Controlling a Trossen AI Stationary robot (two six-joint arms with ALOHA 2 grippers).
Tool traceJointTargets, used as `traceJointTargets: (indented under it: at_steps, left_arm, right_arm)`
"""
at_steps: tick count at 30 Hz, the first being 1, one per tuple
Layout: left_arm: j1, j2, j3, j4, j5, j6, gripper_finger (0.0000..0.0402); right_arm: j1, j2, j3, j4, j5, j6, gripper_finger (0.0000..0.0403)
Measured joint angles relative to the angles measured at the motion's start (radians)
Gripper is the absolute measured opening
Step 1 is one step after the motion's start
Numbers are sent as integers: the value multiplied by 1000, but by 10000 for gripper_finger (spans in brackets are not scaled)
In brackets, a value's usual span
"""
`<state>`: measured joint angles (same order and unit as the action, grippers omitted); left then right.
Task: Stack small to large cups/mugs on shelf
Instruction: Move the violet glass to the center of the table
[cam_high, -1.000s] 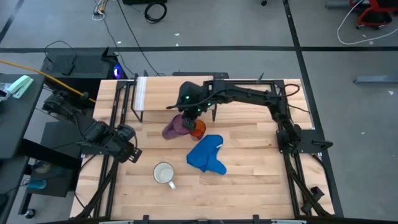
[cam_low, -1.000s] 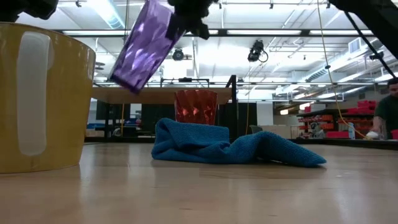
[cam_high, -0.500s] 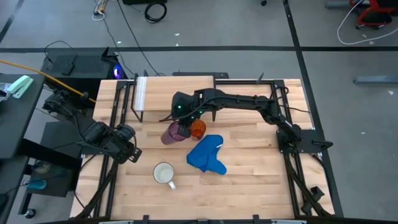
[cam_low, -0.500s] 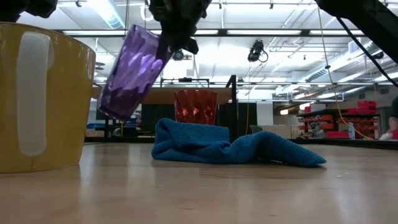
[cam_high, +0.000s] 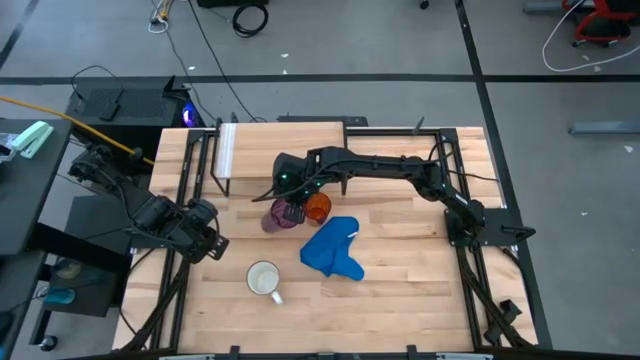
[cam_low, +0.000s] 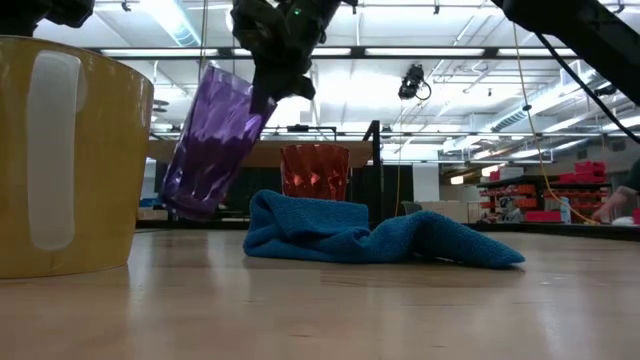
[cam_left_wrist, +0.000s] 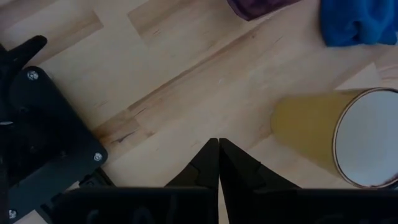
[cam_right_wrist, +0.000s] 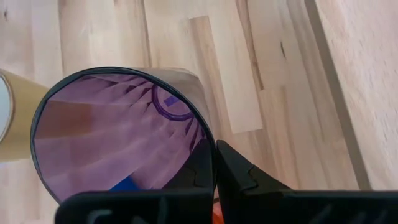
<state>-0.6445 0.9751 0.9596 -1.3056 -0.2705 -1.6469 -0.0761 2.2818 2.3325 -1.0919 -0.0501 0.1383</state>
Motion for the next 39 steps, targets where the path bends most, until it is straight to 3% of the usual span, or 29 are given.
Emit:
traceJointTargets:
  at_steps: [39]
  left_arm:
    - [0, 0, 0, 1, -18, 9, 31]
  right_arm:
    - [13, 6, -11, -33, 16, -87, 4]
